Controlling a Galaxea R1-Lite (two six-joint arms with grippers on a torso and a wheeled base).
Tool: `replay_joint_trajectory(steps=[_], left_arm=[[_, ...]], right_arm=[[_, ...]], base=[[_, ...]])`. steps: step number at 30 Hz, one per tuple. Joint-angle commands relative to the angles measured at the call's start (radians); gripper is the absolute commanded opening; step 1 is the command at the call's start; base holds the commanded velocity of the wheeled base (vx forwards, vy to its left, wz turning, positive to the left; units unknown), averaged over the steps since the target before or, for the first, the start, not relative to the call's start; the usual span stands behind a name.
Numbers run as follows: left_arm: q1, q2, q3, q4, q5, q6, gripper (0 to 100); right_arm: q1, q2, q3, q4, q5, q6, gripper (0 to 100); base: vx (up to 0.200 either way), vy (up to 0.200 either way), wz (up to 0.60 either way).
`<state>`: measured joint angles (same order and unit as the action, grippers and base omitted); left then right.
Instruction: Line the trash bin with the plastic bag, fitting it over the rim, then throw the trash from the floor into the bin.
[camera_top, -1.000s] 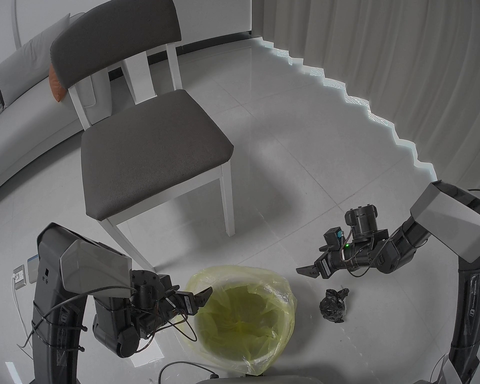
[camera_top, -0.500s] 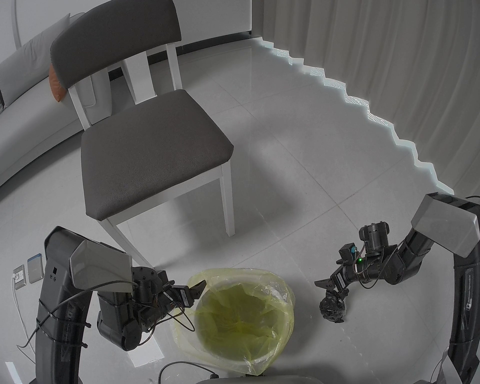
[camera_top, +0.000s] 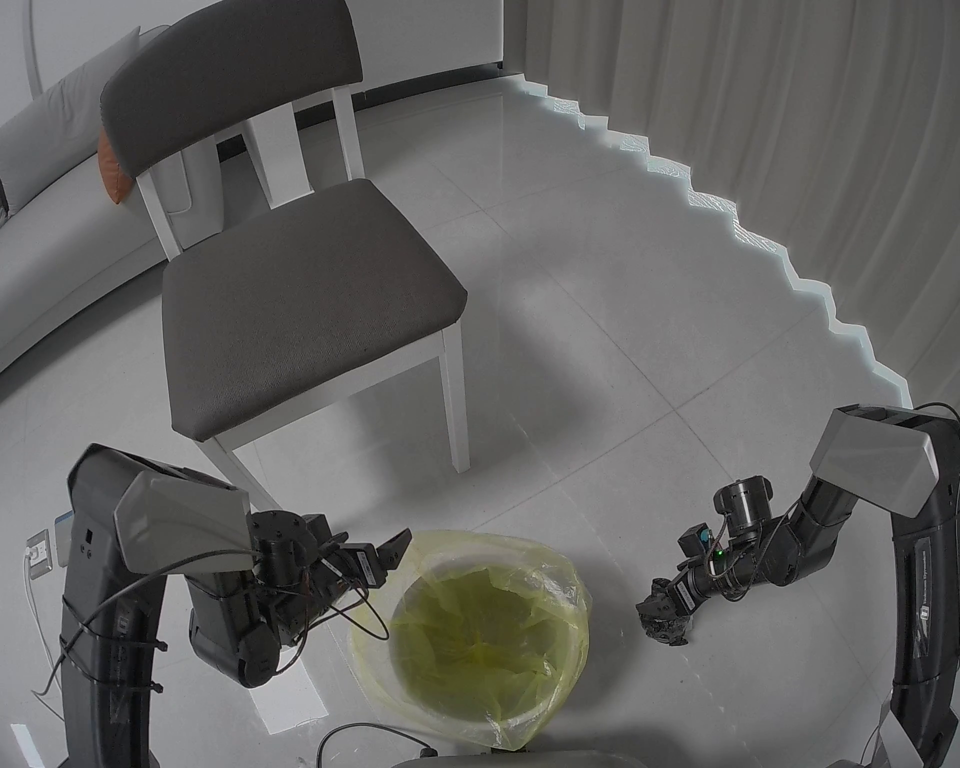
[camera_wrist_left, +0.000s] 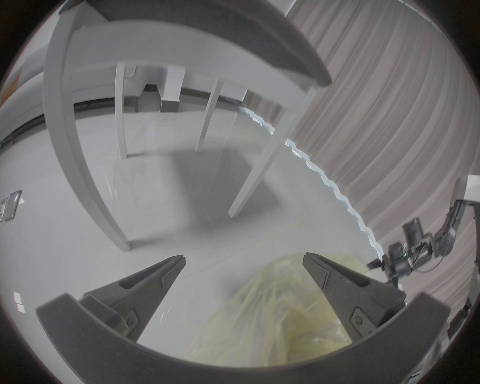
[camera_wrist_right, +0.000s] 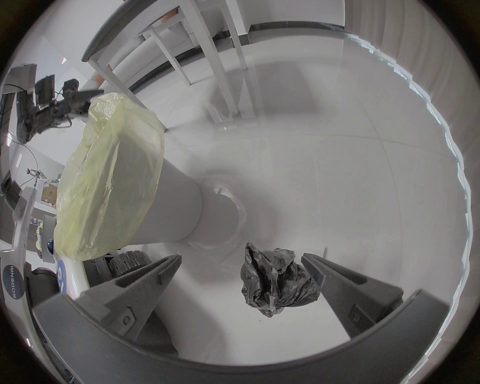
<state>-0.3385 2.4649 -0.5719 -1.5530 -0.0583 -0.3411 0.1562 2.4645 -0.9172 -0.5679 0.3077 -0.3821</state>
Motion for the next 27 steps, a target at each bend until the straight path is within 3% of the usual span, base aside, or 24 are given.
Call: replay_joint_trajectory(steps=[1, 15, 24, 27], left_arm=[[0.003, -0.110, 0.007, 0.014, 0.000, -0.010, 100], [-0.020, -0.192, 0.050, 0.027, 0.011, -0.010, 100], [-0.022, -0.234, 0.119, 0.021, -0.003, -0.001, 100], [-0.022, -0.250, 0.149, 0.013, -0.046, -0.001, 100]], right_arm=[[-0.017, 0.007, -0.023, 0.042, -0.001, -0.008, 100], [-0.020, 0.018, -0.192, 0.267, -0.009, -0.020, 100], [-0.017, 0.044, -0.265, 0.283, -0.009, -0.015, 100], [-0.017, 0.042, -0.262, 0.283, -0.010, -0.014, 100]], base=[[0.000, 0.000, 0.00], [0.000, 0.000, 0.00], [0.000, 0.000, 0.00], [-0.200, 0.000, 0.00]])
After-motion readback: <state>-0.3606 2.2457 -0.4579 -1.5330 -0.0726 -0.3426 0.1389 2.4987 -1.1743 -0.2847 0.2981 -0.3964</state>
